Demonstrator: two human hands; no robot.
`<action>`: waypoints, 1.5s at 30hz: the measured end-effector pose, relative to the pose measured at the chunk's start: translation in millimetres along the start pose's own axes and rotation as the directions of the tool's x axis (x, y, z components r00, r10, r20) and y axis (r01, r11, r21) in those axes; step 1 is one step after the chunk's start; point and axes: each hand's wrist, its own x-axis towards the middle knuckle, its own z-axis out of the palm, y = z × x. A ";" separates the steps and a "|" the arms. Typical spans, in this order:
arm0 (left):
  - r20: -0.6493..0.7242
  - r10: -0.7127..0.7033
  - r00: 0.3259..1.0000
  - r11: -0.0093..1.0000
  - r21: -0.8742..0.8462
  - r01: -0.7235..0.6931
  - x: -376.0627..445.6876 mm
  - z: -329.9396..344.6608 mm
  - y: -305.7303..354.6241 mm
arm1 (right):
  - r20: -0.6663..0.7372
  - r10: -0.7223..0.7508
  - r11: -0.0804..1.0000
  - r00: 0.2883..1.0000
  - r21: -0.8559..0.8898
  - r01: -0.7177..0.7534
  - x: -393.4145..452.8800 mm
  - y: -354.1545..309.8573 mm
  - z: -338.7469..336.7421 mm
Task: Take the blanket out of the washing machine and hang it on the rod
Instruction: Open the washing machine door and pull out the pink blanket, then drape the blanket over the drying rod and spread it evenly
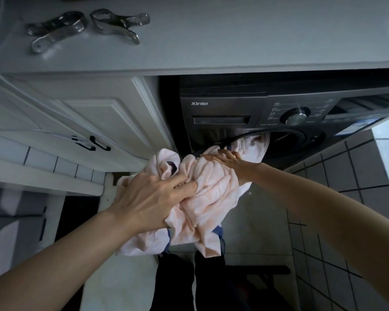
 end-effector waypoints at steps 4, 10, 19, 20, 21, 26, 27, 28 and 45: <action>0.001 -0.046 0.999 0.998 -0.033 0.046 -2.3 -0.6 -8.1 | 0.109 0.030 0.999 0.994 -0.031 -0.026 -2.6 -12.7 -1.3; 0.033 -0.133 0.991 0.988 -0.077 0.135 -11.9 2.5 -22.5 | 0.151 0.009 1.000 0.988 0.023 -0.012 1.4 -19.8 13.2; -0.018 -0.256 0.966 0.955 -0.159 0.250 -18.6 7.2 -50.7 | 0.282 0.021 0.918 0.959 0.375 -0.131 -28.2 2.7 27.2; -0.025 -0.259 0.966 0.955 -0.157 0.252 -18.0 8.1 -52.1 | 0.291 -0.005 0.905 0.957 0.408 -0.119 -29.6 5.2 29.5; -0.026 -0.264 0.964 0.954 -0.153 0.258 -17.1 8.3 -53.5 | 0.297 -0.020 0.888 0.955 0.443 -0.119 -33.7 5.3 29.1; -0.011 -0.263 0.965 0.960 -0.109 0.260 -14.2 11.4 -58.8 | 0.302 0.043 0.936 0.952 0.321 -0.144 -47.1 -3.7 35.1; -0.002 -0.257 0.966 0.962 -0.102 0.255 -14.2 11.6 -58.3 | 0.280 0.069 0.941 0.958 0.299 -0.156 -48.5 -7.3 35.0; 0.004 -0.253 0.967 0.963 -0.099 0.252 -14.1 11.7 -57.8 | 0.256 0.084 0.946 0.963 0.284 -0.158 -47.1 -9.2 36.0; -0.097 -0.247 0.964 0.963 -0.135 0.233 -37.1 -26.1 -64.5 | -0.349 0.239 0.959 0.906 -0.063 -0.277 -129.9 -17.7 -33.1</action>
